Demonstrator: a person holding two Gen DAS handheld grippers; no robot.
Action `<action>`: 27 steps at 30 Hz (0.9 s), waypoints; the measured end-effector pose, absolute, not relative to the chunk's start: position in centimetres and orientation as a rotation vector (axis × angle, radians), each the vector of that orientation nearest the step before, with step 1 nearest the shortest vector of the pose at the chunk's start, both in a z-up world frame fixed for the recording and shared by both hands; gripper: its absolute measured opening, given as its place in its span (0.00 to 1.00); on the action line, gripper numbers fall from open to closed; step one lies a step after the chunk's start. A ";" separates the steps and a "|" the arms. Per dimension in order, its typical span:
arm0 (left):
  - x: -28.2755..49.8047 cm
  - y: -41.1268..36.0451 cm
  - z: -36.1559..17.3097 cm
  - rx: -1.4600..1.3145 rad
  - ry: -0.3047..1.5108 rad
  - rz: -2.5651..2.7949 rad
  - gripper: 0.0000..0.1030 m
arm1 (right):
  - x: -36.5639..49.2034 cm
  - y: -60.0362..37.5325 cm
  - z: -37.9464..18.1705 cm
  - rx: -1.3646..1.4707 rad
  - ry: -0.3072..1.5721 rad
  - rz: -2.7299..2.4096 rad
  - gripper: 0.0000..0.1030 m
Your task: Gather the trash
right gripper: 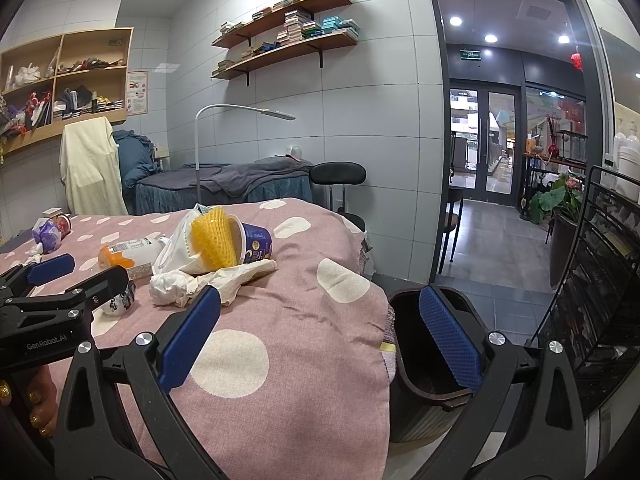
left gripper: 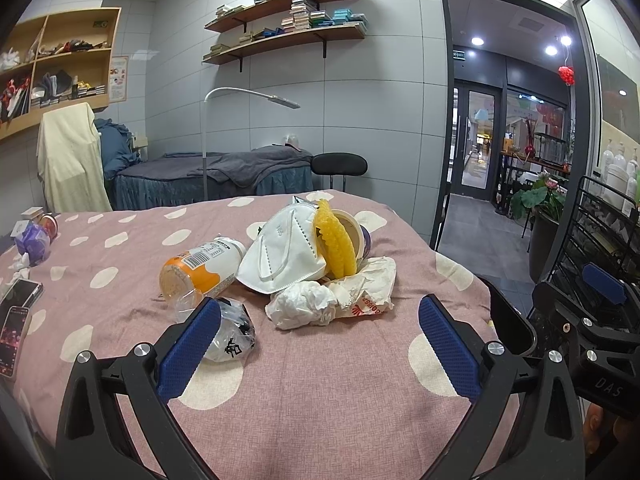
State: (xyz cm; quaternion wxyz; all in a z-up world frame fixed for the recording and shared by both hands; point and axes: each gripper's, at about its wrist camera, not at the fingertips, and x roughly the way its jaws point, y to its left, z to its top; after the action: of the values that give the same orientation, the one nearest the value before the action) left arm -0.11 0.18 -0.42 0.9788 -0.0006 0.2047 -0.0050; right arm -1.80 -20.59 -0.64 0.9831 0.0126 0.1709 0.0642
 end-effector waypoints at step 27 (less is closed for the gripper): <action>0.1 0.2 -0.7 -0.003 0.416 -0.010 0.94 | -1.9 -20.3 -0.7 0.024 0.348 0.137 0.95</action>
State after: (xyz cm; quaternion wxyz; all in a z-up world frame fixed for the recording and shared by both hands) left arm 0.08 0.20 -0.65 0.9784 -0.0014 0.2066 -0.0048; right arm -1.87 -20.31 -0.73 0.9825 0.0118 0.1730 0.0683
